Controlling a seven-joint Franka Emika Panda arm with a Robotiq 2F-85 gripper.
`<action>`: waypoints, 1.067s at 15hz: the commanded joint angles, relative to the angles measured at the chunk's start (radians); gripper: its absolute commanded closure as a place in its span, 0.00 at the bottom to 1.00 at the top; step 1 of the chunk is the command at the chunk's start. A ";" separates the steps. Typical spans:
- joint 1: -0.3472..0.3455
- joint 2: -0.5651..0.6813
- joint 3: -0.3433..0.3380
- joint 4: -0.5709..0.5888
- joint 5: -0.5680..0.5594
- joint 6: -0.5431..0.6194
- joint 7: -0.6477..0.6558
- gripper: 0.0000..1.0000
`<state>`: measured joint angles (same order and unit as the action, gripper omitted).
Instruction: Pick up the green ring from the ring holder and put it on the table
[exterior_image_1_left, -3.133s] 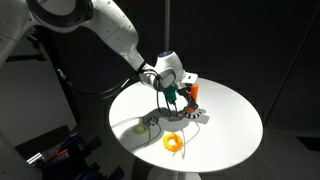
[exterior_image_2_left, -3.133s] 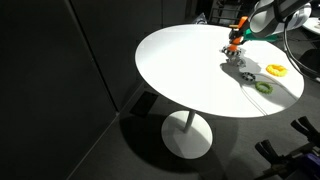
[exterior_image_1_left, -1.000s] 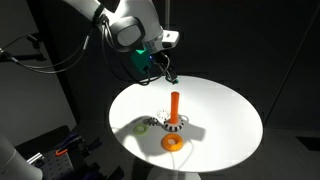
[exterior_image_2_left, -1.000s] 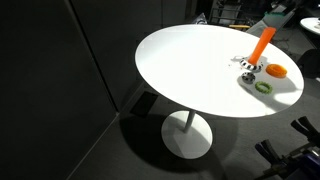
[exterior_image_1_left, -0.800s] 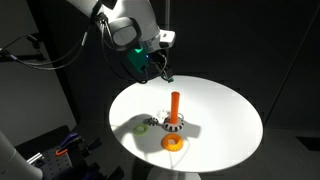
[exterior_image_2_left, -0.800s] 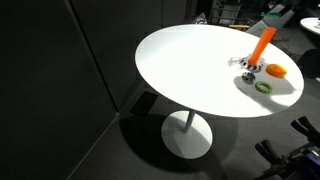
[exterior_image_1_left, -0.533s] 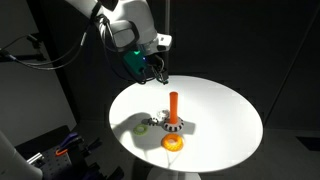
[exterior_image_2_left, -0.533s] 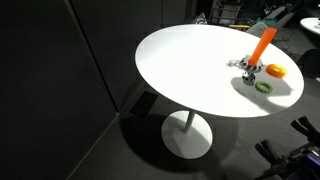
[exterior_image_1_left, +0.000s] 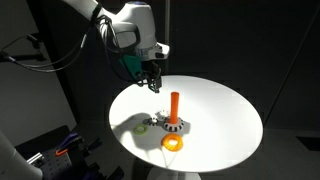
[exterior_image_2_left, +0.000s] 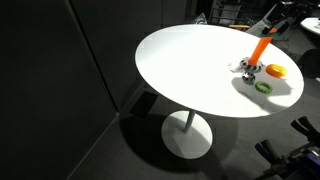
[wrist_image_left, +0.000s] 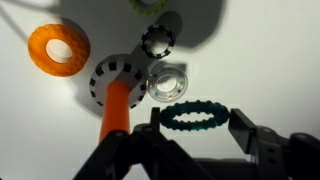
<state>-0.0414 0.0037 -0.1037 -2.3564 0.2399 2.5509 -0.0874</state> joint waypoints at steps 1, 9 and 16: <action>-0.022 0.003 0.003 0.031 -0.069 -0.085 0.028 0.01; -0.036 0.013 0.000 0.108 -0.164 -0.319 0.061 0.00; -0.038 0.002 0.000 0.171 -0.198 -0.488 0.055 0.00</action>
<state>-0.0694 0.0044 -0.1083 -2.2255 0.0664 2.1201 -0.0482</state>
